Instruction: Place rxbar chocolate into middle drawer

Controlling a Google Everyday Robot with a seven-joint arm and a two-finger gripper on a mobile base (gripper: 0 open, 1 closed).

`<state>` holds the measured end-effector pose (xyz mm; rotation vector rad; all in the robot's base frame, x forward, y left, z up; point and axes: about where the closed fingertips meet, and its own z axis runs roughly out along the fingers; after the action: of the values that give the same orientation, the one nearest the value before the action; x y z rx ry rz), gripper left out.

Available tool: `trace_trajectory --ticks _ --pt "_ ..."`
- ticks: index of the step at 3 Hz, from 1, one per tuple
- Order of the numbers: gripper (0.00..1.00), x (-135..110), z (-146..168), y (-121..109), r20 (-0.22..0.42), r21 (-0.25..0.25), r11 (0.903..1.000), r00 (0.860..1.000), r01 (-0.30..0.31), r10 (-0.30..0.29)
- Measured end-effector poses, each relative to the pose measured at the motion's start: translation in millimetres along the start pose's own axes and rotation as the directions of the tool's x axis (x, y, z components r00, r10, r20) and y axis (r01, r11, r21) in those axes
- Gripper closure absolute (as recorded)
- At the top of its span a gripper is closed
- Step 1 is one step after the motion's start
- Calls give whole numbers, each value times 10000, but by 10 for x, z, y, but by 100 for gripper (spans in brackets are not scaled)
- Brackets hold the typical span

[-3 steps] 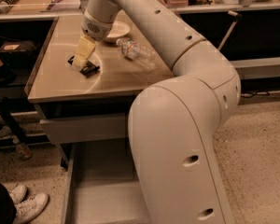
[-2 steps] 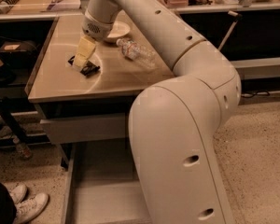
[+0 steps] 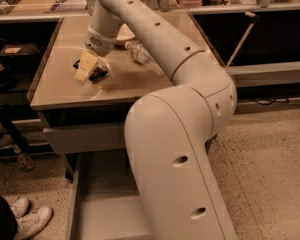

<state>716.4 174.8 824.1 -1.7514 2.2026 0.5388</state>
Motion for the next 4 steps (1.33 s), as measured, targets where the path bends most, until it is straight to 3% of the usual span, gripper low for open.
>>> trace_trajectory --ticks 1,2,4 --pt "0 -10 144 -3 -105 -318 9994 9998 -159 155" --pt "19 -11 150 -4 -105 -325 9993 9998 -160 156" --pt "65 -11 150 -5 -105 -325 9993 9998 -160 156"
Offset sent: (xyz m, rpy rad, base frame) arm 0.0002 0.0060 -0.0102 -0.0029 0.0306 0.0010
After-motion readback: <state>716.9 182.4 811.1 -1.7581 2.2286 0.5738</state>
